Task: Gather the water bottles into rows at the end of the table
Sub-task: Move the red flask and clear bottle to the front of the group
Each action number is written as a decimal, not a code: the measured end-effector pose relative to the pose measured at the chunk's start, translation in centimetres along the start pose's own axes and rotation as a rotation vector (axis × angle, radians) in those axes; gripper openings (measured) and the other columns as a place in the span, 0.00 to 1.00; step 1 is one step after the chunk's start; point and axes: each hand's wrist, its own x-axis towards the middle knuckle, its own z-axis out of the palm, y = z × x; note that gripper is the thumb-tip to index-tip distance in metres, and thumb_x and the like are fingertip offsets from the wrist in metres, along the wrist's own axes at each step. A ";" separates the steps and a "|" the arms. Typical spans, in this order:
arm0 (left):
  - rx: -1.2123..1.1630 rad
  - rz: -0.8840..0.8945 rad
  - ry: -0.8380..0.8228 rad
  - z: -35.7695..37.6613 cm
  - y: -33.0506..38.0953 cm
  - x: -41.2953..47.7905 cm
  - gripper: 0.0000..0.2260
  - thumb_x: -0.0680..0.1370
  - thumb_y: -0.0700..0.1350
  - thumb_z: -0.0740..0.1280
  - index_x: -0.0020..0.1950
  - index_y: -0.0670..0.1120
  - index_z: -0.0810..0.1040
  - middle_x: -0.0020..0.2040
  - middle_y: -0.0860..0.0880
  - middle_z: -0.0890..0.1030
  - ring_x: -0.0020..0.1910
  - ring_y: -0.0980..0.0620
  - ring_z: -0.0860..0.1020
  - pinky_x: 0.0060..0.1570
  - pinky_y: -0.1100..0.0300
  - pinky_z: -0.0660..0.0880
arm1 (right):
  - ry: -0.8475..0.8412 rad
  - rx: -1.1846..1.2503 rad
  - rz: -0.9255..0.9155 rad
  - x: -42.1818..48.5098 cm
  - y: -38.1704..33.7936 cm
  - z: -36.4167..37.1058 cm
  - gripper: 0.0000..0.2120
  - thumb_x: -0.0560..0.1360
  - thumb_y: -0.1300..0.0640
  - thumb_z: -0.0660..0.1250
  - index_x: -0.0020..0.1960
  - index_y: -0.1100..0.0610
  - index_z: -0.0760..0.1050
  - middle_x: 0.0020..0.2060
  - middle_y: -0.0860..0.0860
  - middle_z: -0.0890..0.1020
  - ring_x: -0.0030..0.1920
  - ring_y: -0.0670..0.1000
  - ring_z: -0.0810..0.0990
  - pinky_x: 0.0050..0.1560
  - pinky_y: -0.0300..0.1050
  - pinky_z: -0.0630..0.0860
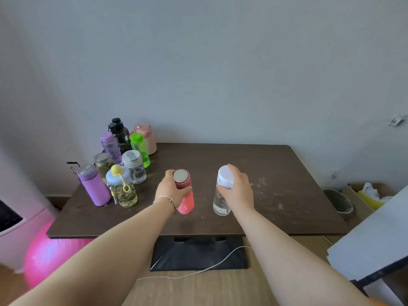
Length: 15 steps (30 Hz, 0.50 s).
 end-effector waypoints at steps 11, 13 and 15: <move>0.058 -0.051 0.019 -13.6 -12.9 1.8 0.23 0.69 0.51 0.75 0.58 0.53 0.68 0.49 0.53 0.78 0.48 0.49 0.77 0.44 0.55 0.74 | -0.081 0.021 -0.032 -4.2 -10.5 14.4 0.33 0.78 0.52 0.73 0.79 0.42 0.63 0.69 0.53 0.71 0.66 0.61 0.76 0.62 0.54 0.76; 0.064 -0.055 0.014 -16.0 -15.1 2.3 0.23 0.68 0.51 0.76 0.56 0.53 0.67 0.48 0.54 0.78 0.47 0.49 0.77 0.43 0.55 0.74 | -0.092 0.018 -0.040 -4.7 -12.4 17.2 0.34 0.78 0.51 0.73 0.79 0.42 0.63 0.69 0.53 0.71 0.66 0.61 0.77 0.62 0.54 0.77; 0.082 -0.061 0.011 -18.2 -17.2 2.9 0.24 0.68 0.51 0.76 0.58 0.54 0.67 0.48 0.54 0.78 0.47 0.49 0.77 0.44 0.55 0.75 | -0.107 0.007 -0.048 -5.2 -14.1 19.8 0.34 0.78 0.51 0.73 0.79 0.42 0.63 0.69 0.53 0.72 0.66 0.60 0.77 0.62 0.55 0.77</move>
